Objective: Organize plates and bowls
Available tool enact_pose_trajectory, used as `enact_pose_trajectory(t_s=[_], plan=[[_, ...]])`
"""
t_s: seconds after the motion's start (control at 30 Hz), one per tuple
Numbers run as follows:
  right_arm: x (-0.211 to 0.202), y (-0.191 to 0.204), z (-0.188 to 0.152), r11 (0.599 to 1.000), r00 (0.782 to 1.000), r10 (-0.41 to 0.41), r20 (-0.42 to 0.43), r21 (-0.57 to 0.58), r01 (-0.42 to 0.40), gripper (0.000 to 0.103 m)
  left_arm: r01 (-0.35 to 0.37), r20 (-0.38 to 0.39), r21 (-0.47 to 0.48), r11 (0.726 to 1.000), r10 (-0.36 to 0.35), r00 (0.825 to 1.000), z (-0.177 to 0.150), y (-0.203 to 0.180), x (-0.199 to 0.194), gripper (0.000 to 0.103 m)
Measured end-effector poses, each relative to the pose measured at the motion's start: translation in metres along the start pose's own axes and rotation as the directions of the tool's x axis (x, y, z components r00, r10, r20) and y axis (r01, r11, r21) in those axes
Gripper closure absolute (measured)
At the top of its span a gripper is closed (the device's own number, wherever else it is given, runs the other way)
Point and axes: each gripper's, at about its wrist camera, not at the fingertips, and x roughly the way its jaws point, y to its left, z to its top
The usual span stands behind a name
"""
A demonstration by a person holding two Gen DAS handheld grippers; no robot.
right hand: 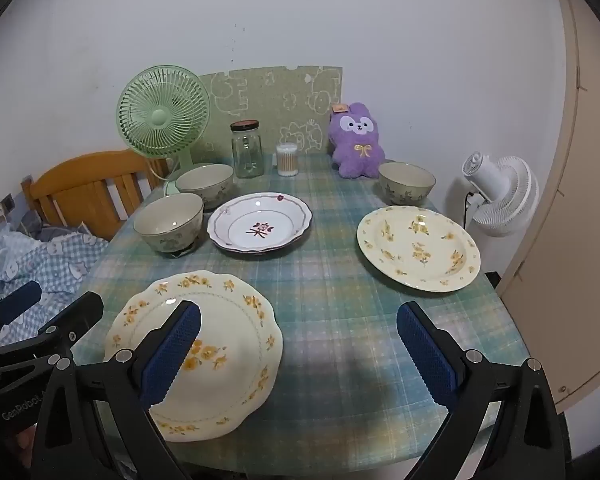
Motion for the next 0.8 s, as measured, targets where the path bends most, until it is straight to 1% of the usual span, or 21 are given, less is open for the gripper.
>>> enact_pose_trajectory(t_s=[0.03, 0.07, 0.13, 0.17, 0.2, 0.47, 0.53, 0.8], plan=[[0.0, 0.0, 0.0, 1.0, 1.0, -0.001, -0.002, 0.0, 0.001, 0.003, 0.001, 0.002, -0.001, 1.0, -0.001, 1.0, 0.0, -0.001, -0.001, 0.008], [0.0, -0.001, 0.0, 1.0, 1.0, 0.0, -0.001, 0.001, 0.0, 0.003, 0.011, 0.007, -0.022, 1.0, -0.011, 1.0, -0.003, 0.002, -0.002, 0.008], [0.0, -0.003, -0.001, 1.0, 1.0, 0.001, -0.004, 0.004, -0.001, 0.003, 0.012, 0.011, -0.023, 1.0, -0.011, 1.0, -0.005, 0.001, -0.006, 0.008], [0.001, -0.004, -0.001, 1.0, 1.0, 0.001, -0.006, 0.007, -0.001, 0.003, 0.016, -0.01, -0.026, 1.0, -0.016, 1.0, -0.001, 0.002, 0.0, 0.008], [-0.002, -0.002, -0.002, 1.0, 1.0, -0.006, 0.008, -0.006, 0.006, 0.003, 0.016, -0.011, -0.024, 1.0, -0.017, 1.0, -0.001, 0.002, 0.0, 0.008], [-0.005, -0.006, -0.004, 1.0, 1.0, -0.016, 0.004, 0.001, 0.016, 0.003, 0.011, -0.008, -0.02, 1.0, -0.011, 1.0, 0.002, 0.0, -0.004, 0.008], [-0.005, -0.006, -0.004, 1.0, 1.0, -0.019, 0.001, 0.002, 0.019, 0.003, 0.008, -0.008, -0.014, 1.0, -0.008, 1.0, 0.007, -0.007, -0.005, 0.008], [-0.005, -0.009, -0.003, 1.0, 1.0, -0.024, 0.002, 0.01, 0.024, 0.003, 0.005, -0.003, -0.003, 1.0, -0.005, 1.0, 0.004, -0.011, -0.005, 0.008]])
